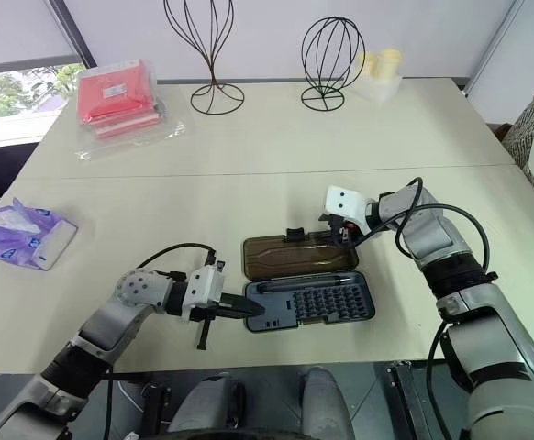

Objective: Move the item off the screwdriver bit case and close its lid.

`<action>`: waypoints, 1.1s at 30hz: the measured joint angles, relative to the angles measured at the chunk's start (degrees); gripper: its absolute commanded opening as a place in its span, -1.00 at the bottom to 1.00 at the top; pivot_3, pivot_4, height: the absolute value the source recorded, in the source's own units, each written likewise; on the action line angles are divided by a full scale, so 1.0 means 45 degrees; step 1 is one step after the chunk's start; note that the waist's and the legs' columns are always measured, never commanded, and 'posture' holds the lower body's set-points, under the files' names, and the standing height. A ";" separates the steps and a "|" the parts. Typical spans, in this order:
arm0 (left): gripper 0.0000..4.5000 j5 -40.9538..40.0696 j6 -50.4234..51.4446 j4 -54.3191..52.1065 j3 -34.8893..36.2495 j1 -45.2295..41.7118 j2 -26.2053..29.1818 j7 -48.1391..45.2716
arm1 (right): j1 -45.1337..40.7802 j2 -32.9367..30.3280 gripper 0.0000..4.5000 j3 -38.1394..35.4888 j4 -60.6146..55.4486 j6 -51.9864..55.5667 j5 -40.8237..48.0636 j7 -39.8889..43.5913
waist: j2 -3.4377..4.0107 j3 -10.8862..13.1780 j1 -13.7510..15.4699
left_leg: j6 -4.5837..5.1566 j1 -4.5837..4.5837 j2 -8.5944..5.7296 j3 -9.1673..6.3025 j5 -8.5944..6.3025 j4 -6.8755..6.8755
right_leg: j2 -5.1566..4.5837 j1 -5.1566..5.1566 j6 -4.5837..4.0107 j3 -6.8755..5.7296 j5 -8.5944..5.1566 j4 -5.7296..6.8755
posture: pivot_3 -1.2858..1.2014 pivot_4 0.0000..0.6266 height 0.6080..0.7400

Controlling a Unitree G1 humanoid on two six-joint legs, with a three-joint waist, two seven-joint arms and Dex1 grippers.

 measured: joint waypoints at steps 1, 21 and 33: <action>-1.00 0.0006 -0.0001 0.0004 0.0001 0.0004 0.0002 0.0006 | -0.0096 0.0072 0.01 0.0005 0.0206 -0.0072 -0.0045 0.0059 | 0.0000 -0.0004 -0.0004 | 0.0000 0.0006 0.0000 0.0000 0.0000 0.0000 | 0.0000 0.0008 0.0000 0.0000 0.0000 -0.0001 | 0.03 -0.52 1.00; -1.00 0.0405 -0.0250 -0.0081 0.0019 0.0431 0.0192 0.0606 | -0.1482 0.1135 -0.98 0.0541 0.3666 -0.2634 -0.1108 0.1288 | -0.0048 -0.0106 -0.0085 | 0.0019 0.0401 0.0035 -0.0020 -0.0016 -0.0064 | 0.0007 0.0378 -0.0026 -0.0004 -0.0015 -0.0040 | 0.03 -0.52 1.00; -1.00 -0.1575 0.3635 -0.1706 0.1570 0.0879 0.2433 0.0100 | 0.1786 -0.0004 -0.98 -0.0716 -0.1539 -0.3354 -0.2179 -0.1996 | 0.0003 -0.0073 -0.0090 | 0.0017 0.0213 0.0081 -0.0014 -0.0015 -0.0055 | 0.0011 0.0182 -0.0025 0.0004 -0.0014 -0.0015 | 0.03 -0.52 1.00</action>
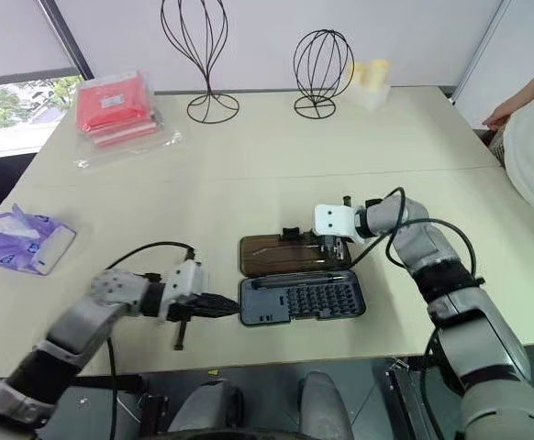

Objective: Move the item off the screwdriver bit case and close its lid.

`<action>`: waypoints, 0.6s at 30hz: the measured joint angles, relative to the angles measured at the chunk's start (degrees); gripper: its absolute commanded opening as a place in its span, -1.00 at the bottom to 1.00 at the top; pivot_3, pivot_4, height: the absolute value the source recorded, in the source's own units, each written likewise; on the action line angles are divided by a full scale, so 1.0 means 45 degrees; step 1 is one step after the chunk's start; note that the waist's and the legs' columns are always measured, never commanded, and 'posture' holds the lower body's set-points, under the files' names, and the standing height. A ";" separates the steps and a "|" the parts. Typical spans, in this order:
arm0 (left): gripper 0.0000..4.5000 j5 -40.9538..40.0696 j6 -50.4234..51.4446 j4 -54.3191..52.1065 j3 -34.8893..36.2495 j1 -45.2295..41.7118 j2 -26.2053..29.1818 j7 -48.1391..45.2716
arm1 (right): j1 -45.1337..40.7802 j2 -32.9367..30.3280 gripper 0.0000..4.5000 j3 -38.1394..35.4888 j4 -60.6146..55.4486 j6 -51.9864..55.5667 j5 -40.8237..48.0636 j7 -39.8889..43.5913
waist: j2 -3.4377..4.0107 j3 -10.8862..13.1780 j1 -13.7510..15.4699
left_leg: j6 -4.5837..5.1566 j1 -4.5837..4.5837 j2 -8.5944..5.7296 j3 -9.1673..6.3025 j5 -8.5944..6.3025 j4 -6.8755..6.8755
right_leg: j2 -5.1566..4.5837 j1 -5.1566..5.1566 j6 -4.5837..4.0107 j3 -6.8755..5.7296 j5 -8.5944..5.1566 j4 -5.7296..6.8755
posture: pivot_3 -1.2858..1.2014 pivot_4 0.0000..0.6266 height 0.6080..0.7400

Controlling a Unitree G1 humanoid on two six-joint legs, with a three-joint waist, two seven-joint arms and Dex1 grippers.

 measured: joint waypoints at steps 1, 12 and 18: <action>-1.00 -0.0363 0.0520 -0.0240 0.0320 0.0096 0.0272 -0.0014 | 0.0466 -0.0107 -0.98 -0.0332 -0.0738 0.0257 0.0002 -0.0311 | 0.0001 0.0004 0.0018 | -0.0003 -0.0076 0.0000 0.0001 0.0002 0.0016 | 0.0002 -0.0078 0.0004 0.0002 0.0002 0.0019 | 0.03 -0.52 1.00; -1.00 -0.3018 0.3942 0.0358 0.3646 -0.2533 0.0614 0.1274 | 0.3376 -0.0135 -0.98 -0.1808 -0.6717 0.2088 -0.0495 -0.2675 | -0.0011 0.0036 0.0056 | -0.0017 -0.0262 -0.0066 0.0007 0.0011 0.0034 | 0.0005 -0.0260 0.0007 -0.0004 0.0004 0.0027 | 0.03 -0.52 1.00; -1.00 -0.2415 0.3649 0.3498 0.3707 -0.4579 -0.0414 0.2027 | 0.3857 0.0085 -0.98 -0.1819 -0.7767 0.2316 -0.0882 -0.3428 | -0.0034 0.0064 0.0099 | -0.0019 -0.0269 -0.0074 0.0011 0.0014 0.0035 | 0.0006 -0.0259 0.0008 -0.0007 0.0004 0.0021 | 0.03 -0.52 1.00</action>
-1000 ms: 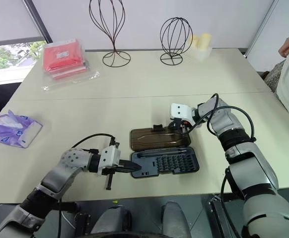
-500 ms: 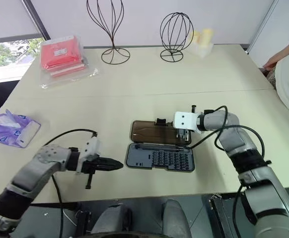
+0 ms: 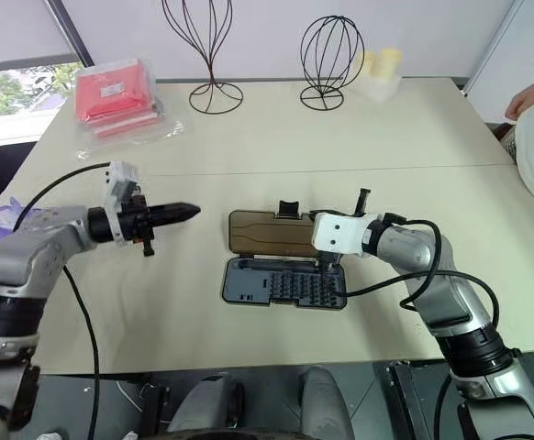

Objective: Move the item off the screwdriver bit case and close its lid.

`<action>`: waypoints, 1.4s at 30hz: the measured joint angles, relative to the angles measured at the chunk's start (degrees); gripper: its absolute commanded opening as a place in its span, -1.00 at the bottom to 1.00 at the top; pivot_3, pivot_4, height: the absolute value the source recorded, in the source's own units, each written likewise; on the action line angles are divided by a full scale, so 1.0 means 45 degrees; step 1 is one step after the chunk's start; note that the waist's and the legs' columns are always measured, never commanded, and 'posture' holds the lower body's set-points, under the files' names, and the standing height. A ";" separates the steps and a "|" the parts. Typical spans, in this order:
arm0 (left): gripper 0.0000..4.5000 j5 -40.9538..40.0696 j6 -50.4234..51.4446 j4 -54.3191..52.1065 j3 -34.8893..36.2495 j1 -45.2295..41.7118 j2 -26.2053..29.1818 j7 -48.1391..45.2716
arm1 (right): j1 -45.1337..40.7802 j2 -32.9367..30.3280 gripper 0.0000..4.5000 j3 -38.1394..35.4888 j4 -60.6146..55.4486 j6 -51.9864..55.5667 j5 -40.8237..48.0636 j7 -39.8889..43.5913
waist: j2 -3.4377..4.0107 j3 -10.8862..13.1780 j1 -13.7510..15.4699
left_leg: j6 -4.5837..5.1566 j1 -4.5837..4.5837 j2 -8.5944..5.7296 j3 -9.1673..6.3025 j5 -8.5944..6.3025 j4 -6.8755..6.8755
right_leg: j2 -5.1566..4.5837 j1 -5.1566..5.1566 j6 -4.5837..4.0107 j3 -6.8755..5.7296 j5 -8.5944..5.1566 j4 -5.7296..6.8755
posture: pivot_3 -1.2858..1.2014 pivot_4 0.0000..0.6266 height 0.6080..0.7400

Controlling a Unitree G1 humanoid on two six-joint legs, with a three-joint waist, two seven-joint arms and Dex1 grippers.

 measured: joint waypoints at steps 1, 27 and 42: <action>-1.00 0.0228 -0.0200 0.0448 -0.0065 -0.0200 -0.0176 0.0005 | 0.0074 0.0012 -0.98 -0.0006 -0.0112 0.0058 -0.0016 -0.0061 | -0.0001 0.0000 -0.0006 | -0.0009 0.0000 0.0000 0.0002 0.0005 0.0000 | 0.0000 0.0000 0.0000 -0.0001 0.0000 -0.0001 | 0.03 -0.52 1.00; -1.00 0.4039 -0.5327 0.6973 -0.2336 -0.2749 -0.3542 -0.2040 | 0.0172 0.0122 -0.60 0.0137 -0.0574 0.0213 -0.0477 -0.0242 | -0.0018 0.0010 0.0006 | -0.0047 -0.0012 -0.0004 0.0015 0.0027 0.0010 | 0.0001 0.0000 0.0003 -0.0010 0.0002 0.0002 | 0.03 -0.52 1.00; -1.00 0.4111 -0.5830 0.7201 -0.2308 -0.2924 -0.3946 -0.2465 | 0.0063 -0.1329 0.78 -0.1950 -0.3111 0.4326 0.2207 0.2158 | -0.0018 0.0011 0.0041 | -0.0023 -0.0022 -0.0006 -0.0005 0.0014 0.0019 | 0.0000 0.0000 0.0003 -0.0012 0.0002 0.0002 | 0.03 -0.52 1.00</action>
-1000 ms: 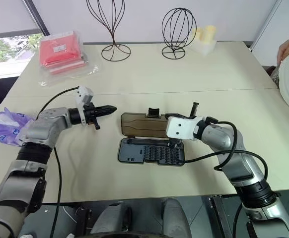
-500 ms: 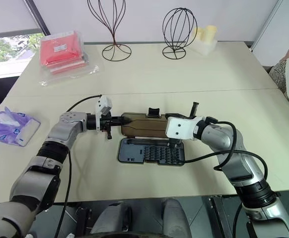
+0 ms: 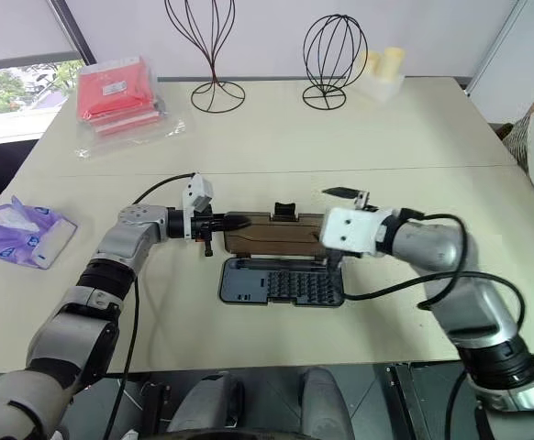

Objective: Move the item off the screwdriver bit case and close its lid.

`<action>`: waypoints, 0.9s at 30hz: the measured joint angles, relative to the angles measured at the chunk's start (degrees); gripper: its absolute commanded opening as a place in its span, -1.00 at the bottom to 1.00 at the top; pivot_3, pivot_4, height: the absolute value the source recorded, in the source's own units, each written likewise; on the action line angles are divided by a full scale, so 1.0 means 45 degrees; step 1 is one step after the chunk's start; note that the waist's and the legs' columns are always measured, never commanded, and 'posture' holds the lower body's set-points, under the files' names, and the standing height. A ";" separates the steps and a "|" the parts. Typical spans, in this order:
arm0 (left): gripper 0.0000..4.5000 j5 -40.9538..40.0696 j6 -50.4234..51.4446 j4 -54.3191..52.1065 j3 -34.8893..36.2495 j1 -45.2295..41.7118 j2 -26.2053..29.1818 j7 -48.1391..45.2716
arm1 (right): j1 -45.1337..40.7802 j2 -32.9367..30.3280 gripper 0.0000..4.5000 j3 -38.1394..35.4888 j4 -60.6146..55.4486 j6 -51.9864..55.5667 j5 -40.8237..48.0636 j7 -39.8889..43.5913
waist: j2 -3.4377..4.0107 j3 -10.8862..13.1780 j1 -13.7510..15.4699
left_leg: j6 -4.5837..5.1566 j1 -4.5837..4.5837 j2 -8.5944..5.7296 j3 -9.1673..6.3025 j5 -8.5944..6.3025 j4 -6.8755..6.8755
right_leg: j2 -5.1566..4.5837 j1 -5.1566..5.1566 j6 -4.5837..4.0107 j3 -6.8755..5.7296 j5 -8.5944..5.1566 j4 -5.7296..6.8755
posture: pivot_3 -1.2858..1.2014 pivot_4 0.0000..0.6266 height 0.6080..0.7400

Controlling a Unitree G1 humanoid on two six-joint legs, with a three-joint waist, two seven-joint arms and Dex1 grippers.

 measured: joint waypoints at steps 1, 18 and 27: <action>-1.00 0.0000 -0.0002 -0.0002 0.0001 -0.0034 -0.0009 -0.0084 | -0.0031 -0.0247 0.78 -0.0432 -0.0388 0.0683 0.0478 0.0232 | 0.0000 0.0000 0.0003 | 0.0025 0.0000 0.0000 -0.0003 -0.0014 0.0000 | 0.0000 0.0000 0.0000 -0.0001 0.0000 0.0001 | 0.03 -0.52 1.00; -1.00 -0.1512 0.3189 -0.4637 -0.0407 0.0145 0.1013 -0.2723 | 0.1741 -0.1805 0.78 -0.3972 -0.2337 0.5026 0.3544 0.0434 | 0.0000 0.0000 0.0002 | 0.0028 0.0001 0.0001 -0.0009 -0.0016 0.0001 | -0.0002 0.0001 0.0000 0.0006 0.0000 0.0004 | 0.03 -0.52 1.00; -1.00 -0.0485 0.2185 -0.4695 -0.2274 0.1854 0.1410 -0.3664 | 0.2063 -0.2141 0.78 -0.4535 -0.2380 0.5402 0.4397 0.0193 | 0.0001 0.0000 0.0039 | 0.0033 0.0014 0.0003 -0.0005 -0.0018 0.0006 | -0.0002 0.0023 0.0000 0.0009 0.0000 0.0001 | 0.03 -0.52 1.00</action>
